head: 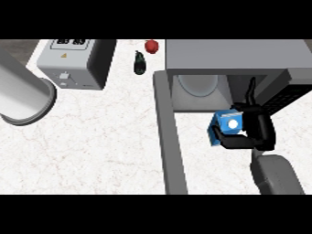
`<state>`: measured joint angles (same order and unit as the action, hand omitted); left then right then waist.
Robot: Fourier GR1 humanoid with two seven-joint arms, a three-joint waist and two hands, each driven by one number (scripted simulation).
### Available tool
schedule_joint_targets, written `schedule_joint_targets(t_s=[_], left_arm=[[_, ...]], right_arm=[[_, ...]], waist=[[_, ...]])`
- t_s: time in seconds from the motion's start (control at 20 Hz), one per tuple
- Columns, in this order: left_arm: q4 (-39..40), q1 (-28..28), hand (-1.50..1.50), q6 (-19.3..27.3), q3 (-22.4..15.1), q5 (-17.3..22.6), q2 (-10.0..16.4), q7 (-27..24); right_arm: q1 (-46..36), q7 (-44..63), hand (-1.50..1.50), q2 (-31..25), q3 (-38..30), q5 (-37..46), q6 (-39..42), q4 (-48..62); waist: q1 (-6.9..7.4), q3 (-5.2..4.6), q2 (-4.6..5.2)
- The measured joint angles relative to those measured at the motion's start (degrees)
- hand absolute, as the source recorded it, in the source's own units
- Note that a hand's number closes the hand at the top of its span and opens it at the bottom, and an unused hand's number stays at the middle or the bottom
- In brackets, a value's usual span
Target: Pick up the milk, place it into the microwave and close the microwave
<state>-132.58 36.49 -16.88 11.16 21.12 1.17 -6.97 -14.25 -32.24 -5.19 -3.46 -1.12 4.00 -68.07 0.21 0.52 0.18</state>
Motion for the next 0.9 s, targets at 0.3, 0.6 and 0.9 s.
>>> schedule_joint_targets(t_s=[0.3, 0.6, 0.9], left_arm=[[2.1, -2.1, -1.50, -0.3, 1.3, -0.5, -0.2, -0.5], [2.5, -2.7, -1.50, -1.6, 2.0, 0.1, -0.2, 0.5], [3.5, -3.5, -1.50, -3.0, 2.5, 0.7, 0.5, 0.2]], right_arm=[[-11.7, 6.4, 1.50, 1.0, 0.4, 3.8, -5.6, 5.1], [-18.0, -1.3, 1.50, 2.0, -1.0, 5.0, -7.7, 15.0], [-19.8, -8.1, 1.50, 1.4, -1.4, 6.5, -9.2, 19.7]], waist=[[0.56, -0.41, -0.09], [0.34, -0.19, -0.92], [0.55, -0.04, -1.26]])
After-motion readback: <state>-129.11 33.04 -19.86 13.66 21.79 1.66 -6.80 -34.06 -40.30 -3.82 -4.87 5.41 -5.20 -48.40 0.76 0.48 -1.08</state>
